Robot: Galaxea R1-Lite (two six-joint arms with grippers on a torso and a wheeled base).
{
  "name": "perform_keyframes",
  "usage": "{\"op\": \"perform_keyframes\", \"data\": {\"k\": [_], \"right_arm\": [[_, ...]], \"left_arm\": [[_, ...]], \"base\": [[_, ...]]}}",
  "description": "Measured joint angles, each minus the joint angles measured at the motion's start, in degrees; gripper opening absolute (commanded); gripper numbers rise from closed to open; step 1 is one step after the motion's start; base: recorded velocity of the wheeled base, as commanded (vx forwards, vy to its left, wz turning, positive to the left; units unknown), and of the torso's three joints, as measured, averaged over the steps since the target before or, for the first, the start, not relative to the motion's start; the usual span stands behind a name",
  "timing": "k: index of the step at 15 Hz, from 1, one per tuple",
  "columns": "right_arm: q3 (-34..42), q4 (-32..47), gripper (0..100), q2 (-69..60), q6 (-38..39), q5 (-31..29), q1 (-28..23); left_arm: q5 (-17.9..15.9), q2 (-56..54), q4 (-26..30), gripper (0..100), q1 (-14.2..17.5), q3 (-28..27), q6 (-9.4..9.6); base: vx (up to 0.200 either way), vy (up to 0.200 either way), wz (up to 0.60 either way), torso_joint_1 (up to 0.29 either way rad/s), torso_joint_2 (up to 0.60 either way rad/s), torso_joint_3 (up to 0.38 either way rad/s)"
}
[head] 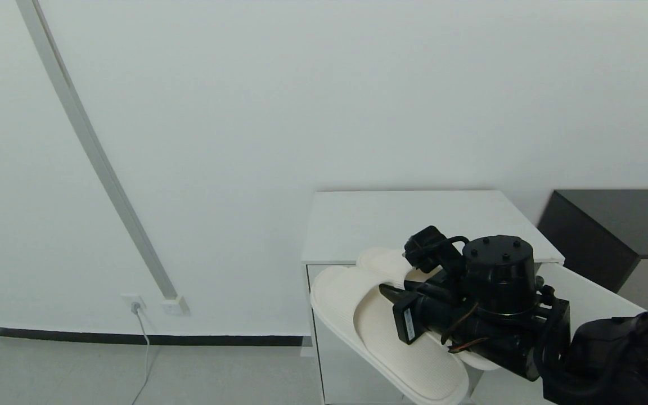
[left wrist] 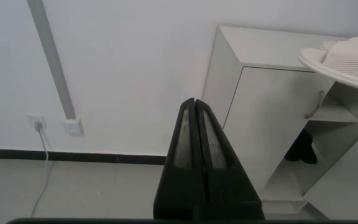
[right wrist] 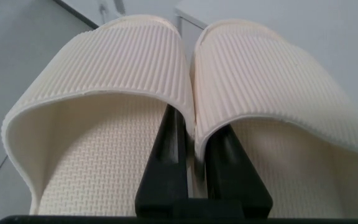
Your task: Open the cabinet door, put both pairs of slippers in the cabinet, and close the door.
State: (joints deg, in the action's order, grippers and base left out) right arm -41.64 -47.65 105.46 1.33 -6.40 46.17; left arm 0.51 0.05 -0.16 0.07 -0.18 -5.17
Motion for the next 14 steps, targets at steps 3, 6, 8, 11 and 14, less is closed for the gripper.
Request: {"op": "perform_keyframes", "data": {"k": [3,6,8,11,14], "right_arm": [[0.17,-0.71,0,0.38,0.0,0.06,0.27],[0.17,-0.77,0,0.51,0.0,0.0,0.39],[0.06,-0.77,0,0.77,0.0,0.02,0.41],[0.16,-0.73,0,1.07,-0.02,-0.02,0.88],[0.27,-0.71,0,1.29,0.04,-2.77,0.8]], "left_arm": [[0.0,0.0,0.0,0,-0.05,0.0,0.0],[0.0,0.0,0.0,0,0.0,0.0,-0.02],[-0.05,0.0,0.02,0,0.0,0.0,0.0],[-0.07,0.0,0.02,0,-0.05,0.0,0.06],[-0.16,0.0,0.05,0,0.06,0.0,0.09]], "base": [[0.0,0.0,0.0,0.0,0.0,0.0],[0.0,0.0,0.0,0.0,0.0,0.0],[0.0,-0.1,0.0,0.001,0.0,-0.001],[0.0,-0.2,0.0,0.004,0.0,0.005],[0.0,-0.2,0.0,0.007,0.0,0.001]]}}
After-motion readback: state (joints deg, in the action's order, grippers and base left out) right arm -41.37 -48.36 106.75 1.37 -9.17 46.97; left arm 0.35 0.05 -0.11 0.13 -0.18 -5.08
